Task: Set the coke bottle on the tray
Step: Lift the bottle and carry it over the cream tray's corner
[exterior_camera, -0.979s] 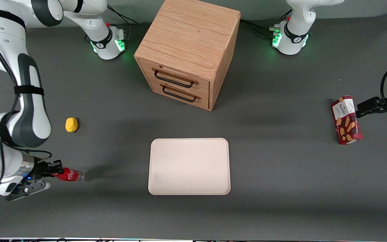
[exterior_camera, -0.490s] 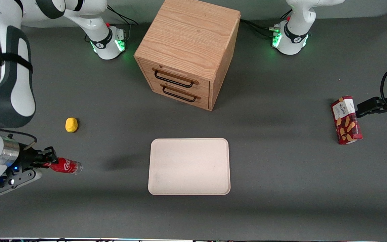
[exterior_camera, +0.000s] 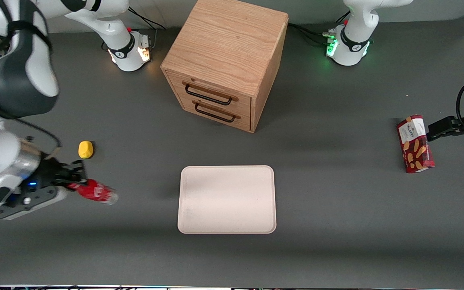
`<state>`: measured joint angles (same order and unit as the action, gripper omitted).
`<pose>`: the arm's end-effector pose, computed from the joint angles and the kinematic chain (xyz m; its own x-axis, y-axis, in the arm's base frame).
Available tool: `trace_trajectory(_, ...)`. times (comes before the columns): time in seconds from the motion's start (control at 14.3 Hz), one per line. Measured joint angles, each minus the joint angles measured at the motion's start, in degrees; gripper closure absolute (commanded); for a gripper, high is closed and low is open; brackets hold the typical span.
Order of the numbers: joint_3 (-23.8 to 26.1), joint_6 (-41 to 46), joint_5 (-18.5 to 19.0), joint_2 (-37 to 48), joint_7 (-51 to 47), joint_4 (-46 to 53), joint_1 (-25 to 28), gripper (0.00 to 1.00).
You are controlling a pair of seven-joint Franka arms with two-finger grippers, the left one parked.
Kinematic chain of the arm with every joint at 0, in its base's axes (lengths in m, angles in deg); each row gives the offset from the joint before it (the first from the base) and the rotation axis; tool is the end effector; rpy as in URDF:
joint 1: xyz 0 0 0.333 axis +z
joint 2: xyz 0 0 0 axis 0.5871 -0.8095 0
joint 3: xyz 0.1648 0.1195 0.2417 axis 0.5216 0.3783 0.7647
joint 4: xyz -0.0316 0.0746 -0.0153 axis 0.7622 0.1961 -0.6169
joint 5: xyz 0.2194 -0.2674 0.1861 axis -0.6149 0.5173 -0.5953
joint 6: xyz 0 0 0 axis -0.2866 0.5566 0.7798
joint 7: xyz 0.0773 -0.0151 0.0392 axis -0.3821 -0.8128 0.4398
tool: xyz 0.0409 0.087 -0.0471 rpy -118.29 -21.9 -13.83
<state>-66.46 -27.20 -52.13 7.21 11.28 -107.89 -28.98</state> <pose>0.7004 0.1390 0.5625 0.9453 0.3156 0.0824 0.3186 -0.9475 -0.0260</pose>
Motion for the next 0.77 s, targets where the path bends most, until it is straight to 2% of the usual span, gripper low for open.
trace_trajectory(0.42, 1.2, -13.4, 0.6, -6.6, -9.3, -0.1, 7.6, 1.00)
trace_trajectory(0.77, 1.2, -21.4, 0.9, -14.9, -9.6, -0.2, 9.1, 1.00)
